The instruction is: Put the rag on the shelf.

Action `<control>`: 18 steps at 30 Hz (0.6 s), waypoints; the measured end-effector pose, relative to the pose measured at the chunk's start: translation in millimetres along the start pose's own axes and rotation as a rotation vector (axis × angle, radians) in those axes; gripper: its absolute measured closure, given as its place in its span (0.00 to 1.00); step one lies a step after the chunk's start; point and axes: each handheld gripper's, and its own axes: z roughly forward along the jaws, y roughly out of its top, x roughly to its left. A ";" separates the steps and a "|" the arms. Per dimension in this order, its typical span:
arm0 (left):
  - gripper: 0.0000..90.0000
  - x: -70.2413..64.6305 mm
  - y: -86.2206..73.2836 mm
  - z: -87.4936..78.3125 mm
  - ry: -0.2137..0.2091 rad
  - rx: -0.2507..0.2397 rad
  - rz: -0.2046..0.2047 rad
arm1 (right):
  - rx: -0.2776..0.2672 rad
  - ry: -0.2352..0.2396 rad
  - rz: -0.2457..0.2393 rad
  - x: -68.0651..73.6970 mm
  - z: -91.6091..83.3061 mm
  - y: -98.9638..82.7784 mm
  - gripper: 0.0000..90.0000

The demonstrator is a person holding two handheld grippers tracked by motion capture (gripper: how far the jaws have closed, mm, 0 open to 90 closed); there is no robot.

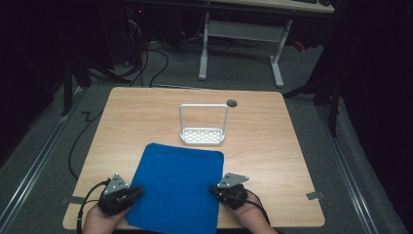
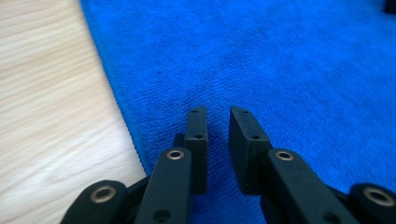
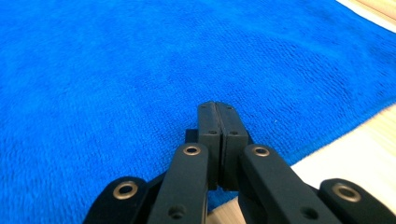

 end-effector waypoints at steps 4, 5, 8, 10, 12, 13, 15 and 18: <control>0.86 -13.1 3.5 5.7 -0.040 0.009 0.036 | 0.009 -0.021 0.005 -5.5 -8.5 -6.6 1.00; 0.86 -17.2 4.6 7.7 -0.054 0.011 0.044 | 0.009 -0.028 0.013 -8.9 -12.2 -9.9 1.00; 0.86 -30.0 7.8 13.5 -0.093 0.016 0.076 | 0.011 -0.048 0.037 -15.9 -21.6 -18.3 1.00; 0.85 -38.4 9.5 17.3 -0.114 0.016 0.093 | 0.008 -0.061 0.045 -20.1 -26.8 -23.4 1.00; 0.85 -45.9 11.0 20.8 -0.138 0.016 0.106 | 0.011 -0.078 0.059 -25.4 -34.0 -29.7 1.00; 0.85 -49.5 11.7 22.4 -0.148 0.016 0.111 | 0.009 -0.085 0.068 -27.6 -36.9 -32.6 1.00; 0.84 -56.1 13.2 25.0 -0.160 0.019 0.123 | 0.009 -0.091 0.091 -31.9 -42.6 -37.7 1.00; 0.83 -69.8 15.5 30.5 -0.198 0.020 0.139 | 0.008 -0.111 0.104 -36.6 -52.3 -46.7 1.00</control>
